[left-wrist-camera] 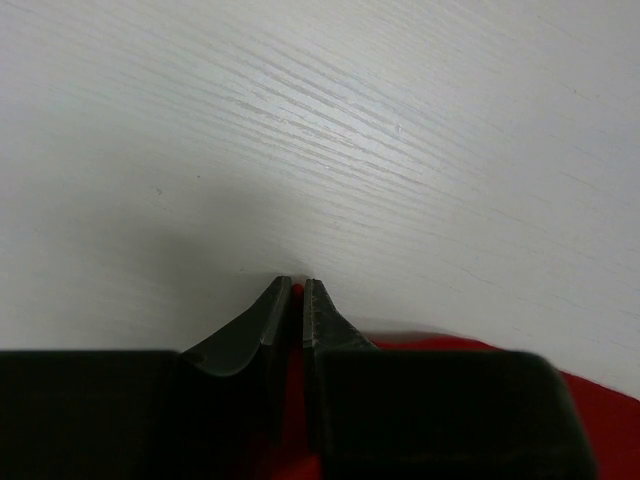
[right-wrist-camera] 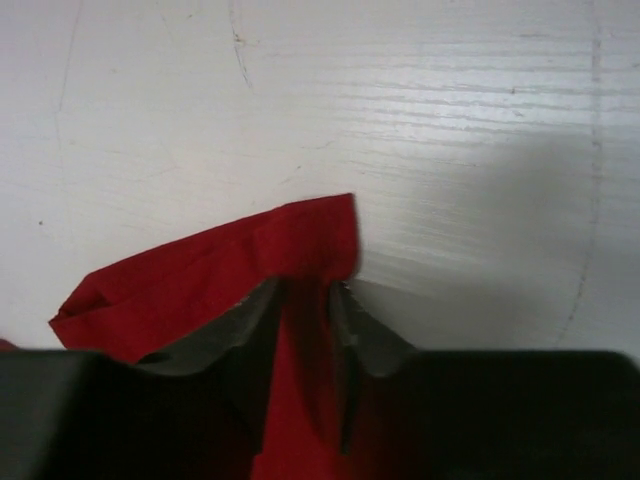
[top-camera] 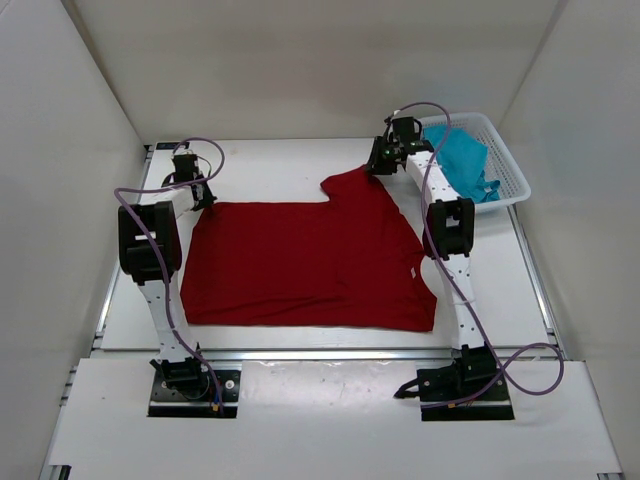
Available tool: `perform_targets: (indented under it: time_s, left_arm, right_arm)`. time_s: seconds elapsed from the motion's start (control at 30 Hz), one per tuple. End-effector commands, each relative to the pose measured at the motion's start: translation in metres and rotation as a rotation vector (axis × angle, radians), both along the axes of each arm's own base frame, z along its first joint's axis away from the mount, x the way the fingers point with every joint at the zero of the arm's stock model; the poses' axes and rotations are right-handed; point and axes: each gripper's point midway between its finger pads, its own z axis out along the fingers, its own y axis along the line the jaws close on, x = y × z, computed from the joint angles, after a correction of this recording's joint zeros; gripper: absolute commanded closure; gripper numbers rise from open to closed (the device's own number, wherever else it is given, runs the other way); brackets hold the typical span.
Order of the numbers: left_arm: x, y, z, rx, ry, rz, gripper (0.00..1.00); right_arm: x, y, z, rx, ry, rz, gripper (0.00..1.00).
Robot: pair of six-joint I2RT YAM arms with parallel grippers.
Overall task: Fold and stack the t-shirts
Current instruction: Grap the side of the flattened tshirt furthest away from the robot with both arms
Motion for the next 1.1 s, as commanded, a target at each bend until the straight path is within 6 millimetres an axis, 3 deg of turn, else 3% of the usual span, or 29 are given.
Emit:
perform_targets:
  time_s: [0.0, 0.07, 0.13, 0.27, 0.33, 0.47, 0.57, 0.73, 0.83, 0.87, 0.9, 1.0, 1.03, 1.07]
  left_arm:
    - [0.012, -0.006, 0.047, 0.003, -0.105, -0.023, 0.96]
    - [0.007, -0.010, 0.040, 0.011, -0.085, -0.030, 0.96]
    - [0.011, -0.009, 0.046, 0.013, -0.104, -0.027, 0.96]
    - [0.005, 0.001, 0.049, -0.024, -0.113, 0.008, 0.97]
    - [0.003, -0.003, 0.051, -0.063, -0.123, -0.001, 1.00]
    - [-0.003, -0.005, 0.060, -0.082, -0.134, 0.014, 1.00]
    - [-0.012, -0.010, 0.067, -0.101, -0.146, 0.019, 1.00]
    - [-0.025, -0.015, 0.077, -0.107, -0.158, 0.006, 1.00]
    - [-0.033, -0.016, 0.077, -0.121, -0.161, 0.012, 1.00]
    - [-0.036, -0.018, 0.080, -0.124, -0.163, 0.014, 1.00]
    - [-0.039, -0.018, 0.080, -0.125, -0.165, 0.014, 1.00]
    - [-0.045, -0.025, 0.088, -0.121, -0.175, -0.004, 1.00]
    - [-0.047, -0.027, 0.091, -0.125, -0.188, -0.008, 1.00]
    - [-0.050, -0.027, 0.090, -0.130, -0.188, -0.003, 1.00]
  right_arm:
    - [0.011, 0.002, 0.004, 0.064, -0.031, -0.009, 0.78]
    - [0.015, -0.001, 0.007, 0.032, -0.046, -0.031, 0.91]
    - [0.017, -0.002, 0.017, -0.003, -0.072, -0.035, 1.00]
    - [0.016, -0.013, 0.048, -0.007, -0.091, -0.038, 1.00]
    - [0.007, -0.017, 0.066, -0.001, -0.080, -0.016, 1.00]
    - [-0.024, -0.022, 0.097, -0.016, -0.022, 0.031, 0.99]
    - [-0.041, -0.007, 0.113, -0.084, -0.024, 0.054, 1.00]
    - [-0.068, 0.006, 0.102, -0.186, 0.049, 0.047, 1.00]
    - [-0.085, 0.001, 0.112, -0.203, 0.090, 0.030, 1.00]
    - [-0.095, 0.004, 0.102, -0.230, 0.126, 0.040, 1.00]
    - [-0.098, 0.002, 0.113, -0.236, 0.112, 0.030, 1.00]
    - [-0.129, 0.009, 0.104, -0.303, 0.158, 0.056, 1.00]
    - [-0.132, 0.007, 0.129, -0.311, 0.098, 0.035, 1.00]
    - [-0.146, 0.007, 0.137, -0.308, 0.062, 0.037, 1.00]
